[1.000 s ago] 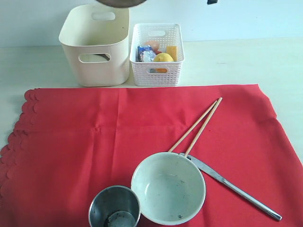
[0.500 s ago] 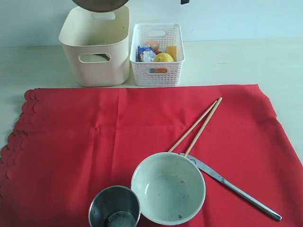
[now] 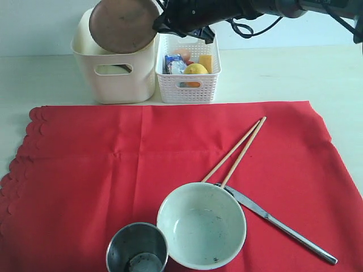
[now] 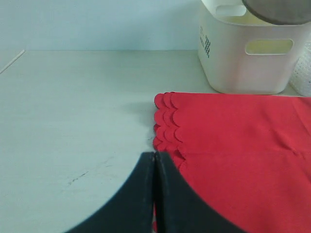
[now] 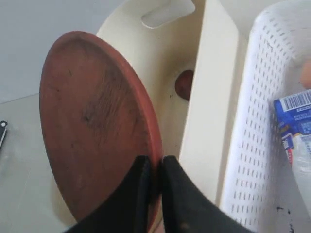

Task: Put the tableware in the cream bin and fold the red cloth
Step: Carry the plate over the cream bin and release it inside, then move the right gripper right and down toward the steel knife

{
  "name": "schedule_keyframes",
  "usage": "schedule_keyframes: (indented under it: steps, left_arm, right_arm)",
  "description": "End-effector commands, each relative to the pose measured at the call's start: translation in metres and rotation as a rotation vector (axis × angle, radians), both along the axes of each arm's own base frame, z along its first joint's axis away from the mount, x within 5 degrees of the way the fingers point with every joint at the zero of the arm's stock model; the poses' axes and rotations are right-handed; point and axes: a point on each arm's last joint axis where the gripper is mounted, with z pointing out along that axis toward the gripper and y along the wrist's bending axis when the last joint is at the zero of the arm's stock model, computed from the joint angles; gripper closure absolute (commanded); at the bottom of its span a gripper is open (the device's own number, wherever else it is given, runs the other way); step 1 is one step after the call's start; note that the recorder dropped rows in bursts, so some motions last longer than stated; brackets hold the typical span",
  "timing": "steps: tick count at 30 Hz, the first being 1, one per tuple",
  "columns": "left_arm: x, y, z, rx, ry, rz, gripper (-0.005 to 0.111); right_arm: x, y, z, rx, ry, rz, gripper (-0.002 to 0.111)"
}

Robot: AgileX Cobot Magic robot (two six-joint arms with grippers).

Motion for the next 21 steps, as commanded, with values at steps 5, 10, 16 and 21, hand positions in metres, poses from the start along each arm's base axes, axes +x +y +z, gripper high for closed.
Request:
schedule_keyframes:
  steps: [5,10,16,21]
  left_arm:
    - [0.0,0.0,0.0,-0.005,-0.008,0.004,0.107]
    - [0.0,0.0,0.0,-0.005,-0.008,0.004,0.107]
    - [0.0,0.0,0.0,-0.005,-0.008,0.004,0.107]
    - [0.0,0.0,0.0,-0.005,-0.008,0.004,0.107]
  right_arm:
    - [-0.004,0.002,0.004,0.013,0.027,0.053,0.069]
    - [-0.014,0.0,0.017,0.003,0.057,0.142,0.069]
    - [-0.032,-0.007,0.039,-0.095,0.055,0.276,0.069]
    - [-0.05,-0.019,0.054,-0.282,0.055,0.398,0.069]
